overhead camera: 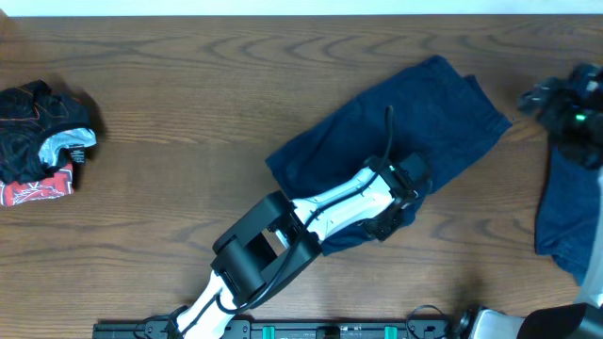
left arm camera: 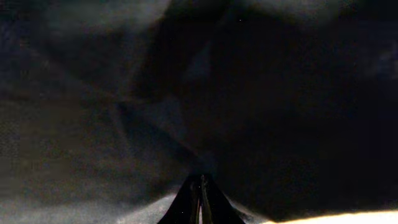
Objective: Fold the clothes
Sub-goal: 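Press the folded shorts flat with the left arm and withdraw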
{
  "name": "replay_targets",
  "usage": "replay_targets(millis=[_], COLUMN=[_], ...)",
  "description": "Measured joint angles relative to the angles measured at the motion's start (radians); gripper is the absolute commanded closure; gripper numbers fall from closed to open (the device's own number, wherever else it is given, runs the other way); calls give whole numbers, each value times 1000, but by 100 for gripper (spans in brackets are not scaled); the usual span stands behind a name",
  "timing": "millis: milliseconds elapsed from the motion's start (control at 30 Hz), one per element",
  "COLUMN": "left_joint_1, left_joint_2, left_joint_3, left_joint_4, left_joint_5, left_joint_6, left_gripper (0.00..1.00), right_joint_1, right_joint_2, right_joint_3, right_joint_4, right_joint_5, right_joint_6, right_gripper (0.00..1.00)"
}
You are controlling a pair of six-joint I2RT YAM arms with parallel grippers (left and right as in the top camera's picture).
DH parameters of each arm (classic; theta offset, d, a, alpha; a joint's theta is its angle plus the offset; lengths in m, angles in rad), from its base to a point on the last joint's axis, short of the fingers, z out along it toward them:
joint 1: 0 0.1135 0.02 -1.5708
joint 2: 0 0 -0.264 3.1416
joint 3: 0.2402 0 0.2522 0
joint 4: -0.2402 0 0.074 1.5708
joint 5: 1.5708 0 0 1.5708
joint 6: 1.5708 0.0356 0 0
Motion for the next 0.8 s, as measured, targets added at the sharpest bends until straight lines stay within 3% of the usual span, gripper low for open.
replay_targets(millis=[200,367,500,800], left_joint_1=[-35,-48,-49,-42], left_joint_2=[1,1,-2,-105], left_joint_3=[0,0,0,-18], left_joint_4=[22,37,39,29], left_joint_5=[28,41,35,-135], left_joint_6=[1,7,-4,-7], left_gripper=[94,70,69,69], right_joint_1=[-130,-143,-143,-143], right_joint_2=[0,0,0,0], right_joint_3=[0,0,0,0], right_joint_4=[0,0,0,-3], right_joint_5=[-56,-80,-89,-96], right_joint_6=[-1,-1,-2,-3], right_gripper=[1,1,1,1])
